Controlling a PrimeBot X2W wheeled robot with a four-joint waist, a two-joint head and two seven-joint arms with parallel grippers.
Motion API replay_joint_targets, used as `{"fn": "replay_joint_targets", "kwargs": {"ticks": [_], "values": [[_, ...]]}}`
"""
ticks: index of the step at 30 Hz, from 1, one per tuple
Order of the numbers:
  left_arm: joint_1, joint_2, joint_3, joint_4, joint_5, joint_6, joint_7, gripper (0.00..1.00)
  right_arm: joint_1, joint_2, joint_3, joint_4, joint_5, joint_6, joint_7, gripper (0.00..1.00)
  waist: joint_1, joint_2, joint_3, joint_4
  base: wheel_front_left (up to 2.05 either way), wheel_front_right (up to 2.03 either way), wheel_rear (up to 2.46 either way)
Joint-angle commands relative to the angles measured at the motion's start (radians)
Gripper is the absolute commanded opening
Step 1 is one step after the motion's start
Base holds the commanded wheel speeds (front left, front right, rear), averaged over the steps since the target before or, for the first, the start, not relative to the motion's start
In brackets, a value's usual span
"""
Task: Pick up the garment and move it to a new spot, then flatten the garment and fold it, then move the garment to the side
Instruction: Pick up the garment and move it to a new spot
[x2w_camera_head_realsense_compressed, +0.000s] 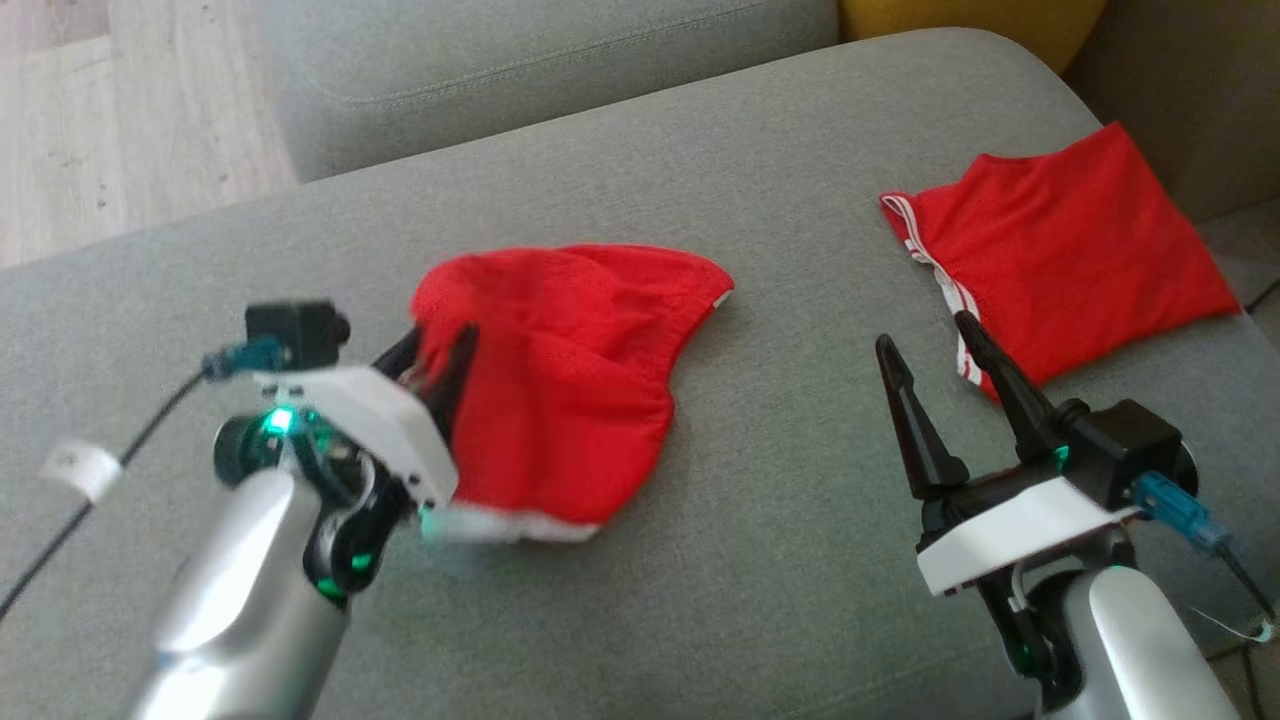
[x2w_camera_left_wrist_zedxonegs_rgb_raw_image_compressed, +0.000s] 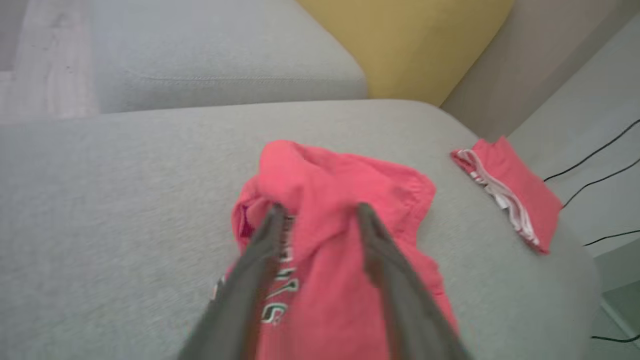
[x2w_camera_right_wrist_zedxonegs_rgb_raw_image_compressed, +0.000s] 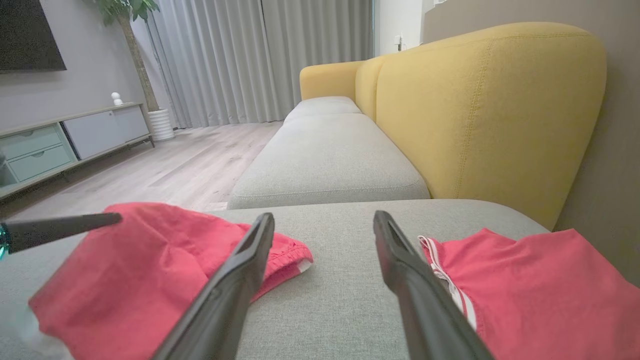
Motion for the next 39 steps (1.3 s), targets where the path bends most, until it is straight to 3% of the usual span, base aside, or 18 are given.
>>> {"fn": "replay_joint_targets", "kwargs": {"ticks": [1,6,11,18,20,28,39], "values": [[-0.034,0.039,0.025,0.009,0.036,0.002,-0.045,1.0,-0.044,0.001,0.015,-0.037,0.003,0.007,-0.002,1.0,-0.0001,-0.0001,0.001,0.006,0.0,0.0,0.0],[0.003,0.025,0.047,0.04,0.057,-0.016,-0.232,1.0,-0.034,-0.001,-0.003,-0.034,0.001,0.007,0.0,1.0,-0.0001,-0.0001,-0.02,0.052,0.0,0.0,0.0],[0.079,0.058,0.059,-0.019,0.105,-0.024,-0.402,1.0,-0.008,-0.003,-0.019,-0.033,0.001,0.007,0.01,1.0,-0.0001,-0.0001,-0.037,0.099,0.0,0.0,0.0],[0.238,0.097,0.146,-0.115,0.133,0.066,-0.57,1.0,0.024,0.003,-0.037,-0.021,0.002,0.007,0.017,1.0,-0.0001,-0.0001,-0.056,0.146,0.0,0.0,0.0],[0.293,0.1,0.174,-0.153,0.14,0.103,-0.591,1.0,0.034,0.006,-0.045,-0.014,0.003,0.007,0.016,1.0,-0.0001,-0.0001,-0.061,0.157,0.0,0.0,0.0],[0.452,0.129,0.223,-0.259,0.161,0.18,-0.606,1.0,0.062,0.014,-0.07,0.011,0.003,0.007,0.013,1.0,-0.0001,-0.0001,-0.073,0.183,0.0,0.0,0.0],[0.512,0.156,0.232,-0.326,0.163,0.212,-0.586,1.0,0.078,0.032,-0.094,0.035,0.001,0.007,0.004,1.0,-0.0001,-0.0001,-0.07,0.189,0.0,0.0,0.0]]}}
